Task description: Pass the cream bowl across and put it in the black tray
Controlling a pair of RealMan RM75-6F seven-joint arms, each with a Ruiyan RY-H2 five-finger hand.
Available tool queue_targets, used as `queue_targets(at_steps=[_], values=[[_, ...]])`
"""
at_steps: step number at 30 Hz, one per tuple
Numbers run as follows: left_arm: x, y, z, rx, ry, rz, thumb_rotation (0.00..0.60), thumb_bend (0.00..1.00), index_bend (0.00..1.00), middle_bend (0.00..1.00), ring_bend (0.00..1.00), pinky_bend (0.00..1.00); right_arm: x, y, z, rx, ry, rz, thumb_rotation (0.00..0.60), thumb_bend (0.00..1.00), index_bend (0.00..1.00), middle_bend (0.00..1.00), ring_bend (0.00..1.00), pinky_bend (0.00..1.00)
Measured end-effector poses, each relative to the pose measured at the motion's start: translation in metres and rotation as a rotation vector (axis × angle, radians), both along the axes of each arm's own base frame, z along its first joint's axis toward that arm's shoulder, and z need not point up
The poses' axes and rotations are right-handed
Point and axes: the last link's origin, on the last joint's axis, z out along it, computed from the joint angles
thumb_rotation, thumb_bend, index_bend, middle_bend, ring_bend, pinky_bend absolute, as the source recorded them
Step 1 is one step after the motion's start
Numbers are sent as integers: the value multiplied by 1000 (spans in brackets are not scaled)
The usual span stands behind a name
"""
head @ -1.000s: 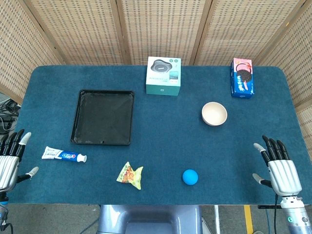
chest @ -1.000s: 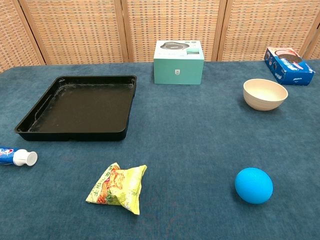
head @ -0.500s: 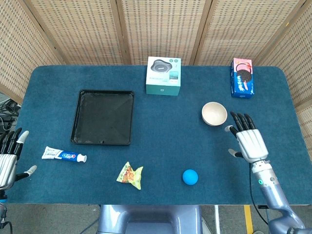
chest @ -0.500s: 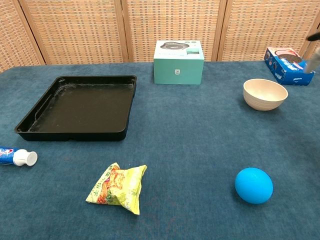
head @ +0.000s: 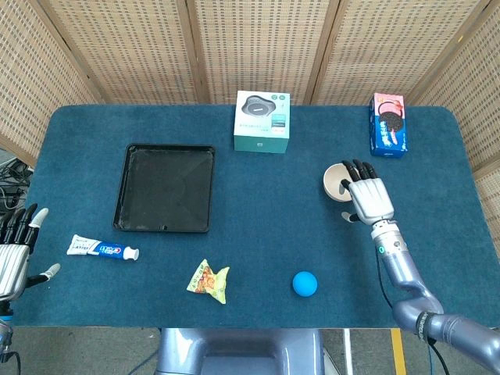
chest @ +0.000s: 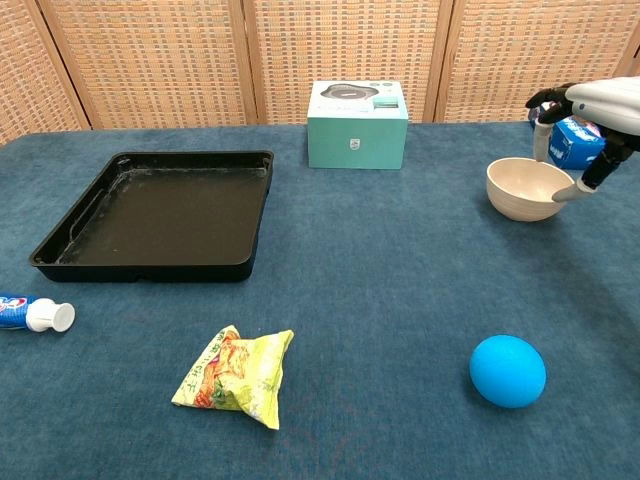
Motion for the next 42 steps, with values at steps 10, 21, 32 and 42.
queue_targets(at_steps=[10, 21, 32, 42], values=[[-1, 4, -3, -10, 4, 10, 600, 65, 0, 0, 0, 0, -13, -20, -16, 20, -2, -53, 600, 426, 513, 154, 1, 146], [-2, 5, -6, -21, 8, 16, 600, 65, 0, 0, 0, 0, -26, -24, -27, 44, 2, -87, 600, 430, 521, 158, 1, 147], [-3, 7, -4, -10, 9, 22, 600, 66, 0, 0, 0, 0, -38, -31, -31, 47, 10, -120, 600, 437, 551, 176, 4, 155], [-1, 8, -6, -18, 13, 18, 600, 66, 0, 0, 0, 0, -42, -36, -38, 38, 23, -103, 600, 549, 620, 235, 35, 186]])
